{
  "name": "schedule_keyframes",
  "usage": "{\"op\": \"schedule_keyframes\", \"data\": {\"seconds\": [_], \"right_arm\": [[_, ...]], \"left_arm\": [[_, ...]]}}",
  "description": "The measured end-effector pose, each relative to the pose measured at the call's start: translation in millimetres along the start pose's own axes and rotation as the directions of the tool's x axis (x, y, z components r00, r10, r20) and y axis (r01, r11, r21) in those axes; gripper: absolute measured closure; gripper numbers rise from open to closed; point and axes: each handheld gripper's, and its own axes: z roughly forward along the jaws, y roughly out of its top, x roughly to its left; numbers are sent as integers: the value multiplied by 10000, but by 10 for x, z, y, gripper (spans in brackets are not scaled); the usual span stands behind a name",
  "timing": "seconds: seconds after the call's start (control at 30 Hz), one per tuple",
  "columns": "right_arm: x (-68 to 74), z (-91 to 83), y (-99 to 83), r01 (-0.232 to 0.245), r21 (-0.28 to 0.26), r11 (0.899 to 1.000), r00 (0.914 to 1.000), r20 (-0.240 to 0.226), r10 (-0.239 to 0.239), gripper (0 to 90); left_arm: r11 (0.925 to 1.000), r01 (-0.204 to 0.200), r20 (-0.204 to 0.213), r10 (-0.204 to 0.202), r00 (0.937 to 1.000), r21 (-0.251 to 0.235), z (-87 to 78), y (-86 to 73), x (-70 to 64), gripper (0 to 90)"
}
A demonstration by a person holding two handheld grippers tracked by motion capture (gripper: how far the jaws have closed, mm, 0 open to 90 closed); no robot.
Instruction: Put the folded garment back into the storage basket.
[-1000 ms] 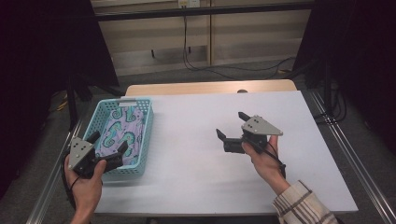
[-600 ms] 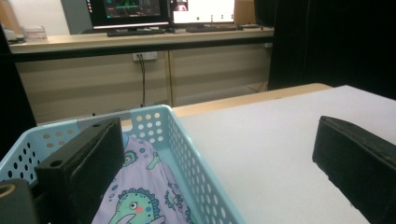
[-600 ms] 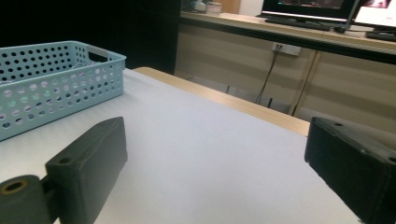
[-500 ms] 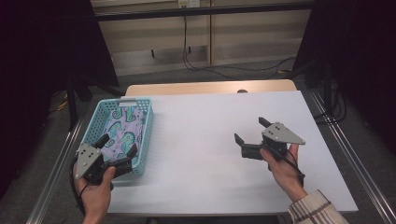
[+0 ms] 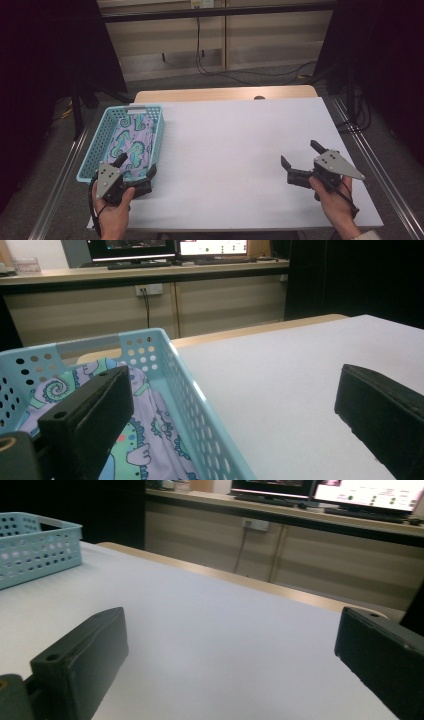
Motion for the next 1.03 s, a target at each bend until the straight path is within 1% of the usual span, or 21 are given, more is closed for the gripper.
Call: {"op": "schedule_keyframes", "data": {"seconds": [0.1, 0.13, 0.17, 0.27, 0.3, 0.37, 0.4, 0.43, 0.47, 0.5, 0.53, 0.57, 0.6, 0.63, 0.73, 0.77, 0.83, 0.87, 0.9, 0.97, 1.03], "right_arm": [[-25, -58, -38, -88, 52, 9999, 9998, 191, 87, 5], [-43, -130, -88, -207, 47, 9998, 9987, 458, 204, 2], [-43, -130, -88, -207, 47, 9998, 9987, 458, 204, 2], [-48, -240, -150, -286, -53, 9996, 9962, 826, 289, 0], [-48, -240, -150, -286, -53, 9996, 9962, 826, 289, 0], [-53, -294, -182, -344, -91, 9994, 9946, 977, 351, 0], [-55, -314, -190, -310, -102, 9995, 9935, 1090, 319, 0], [-65, -357, -206, -487, -152, 9987, 9927, 1096, 501, 0], [-73, -377, -213, -561, -215, 9982, 9910, 1205, 583, 0], [-73, -377, -213, -561, -215, 9982, 9910, 1205, 583, 0], [-83, -398, -219, -724, -192, 9972, 9904, 1164, 741, 0], [-84, -425, -221, -922, -210, 9955, 9881, 1215, 940, 0], [-79, -439, -222, -937, -249, 9953, 9881, 1200, 960, 0], [-57, -476, -238, -826, -294, 9961, 9892, 1187, 856, 0], [-44, -519, -275, -736, -230, 9970, 9892, 1255, 759, 0], [-49, -528, -291, -694, -276, 9972, 9884, 1334, 724, 0], [-65, -534, -307, -750, -205, 9970, 9879, 1346, 771, 0], [-77, -506, -317, -744, -165, 9971, 9862, 1469, 760, 0], [-77, -506, -317, -744, -165, 9971, 9862, 1469, 760, 0], [-64, -464, -316, -783, -116, 9969, 9874, 1372, 792, 0], [-53, -457, -318, -765, -136, 9970, 9876, 1367, 776, 0]], "left_arm": [[10000, 17, -88, -18, 10000, -38, -10, -11, -17, 23], [9999, 14, -134, -16, 9999, -143, -24, -12, -15, 23], [9999, 14, -134, -16, 9999, -143, -24, -12, -15, 23], [9999, -38, -204, 35, 9998, -140, -49, -39, -17, 23], [9999, 122, -77, -123, 9999, -96, -47, -54, -20, 23], [9997, 225, -155, -226, 9996, -58, -66, -69, -21, 23], [10000, 77, -129, -77, 9999, -16, -83, -75, -17, 23], [9999, 84, -316, -86, 9995, -55, -110, -102, -32, 23], [9999, 84, -316, -86, 9995, -55, -110, -102, -32, 23], [9999, 117, -357, -116, 9993, 45, -125, -118, -30, 23], [9994, 340, -438, -341, 9985, -25, -130, -137, -47, 23], [9996, 286, -374, -286, 9989, -23, -133, -141, -46, 23], [9994, 319, -377, -323, 9988, -106, -138, -141, -49, 23], [9995, 306, -472, -311, 9984, -94, -146, -141, -48, 23], [9973, 727, -774, -733, 9943, -109, -166, -163, -62, 23], [9975, 701, -759, -694, 9947, 66, -168, -171, -55, 22], [9966, 814, -767, -802, 9938, 121, -142, -182, -48, 21], [9978, 637, -761, -623, 9951, 157, -122, -182, -30, 21], [9977, 662, -711, -649, 9954, 165, -97, -188, -12, 21], [9950, 939, -878, -905, 9920, 351, -68, -205, 6, 21], [9941, 1003, -828, -966, 9919, 413, -55, -214, -5, 21]]}}
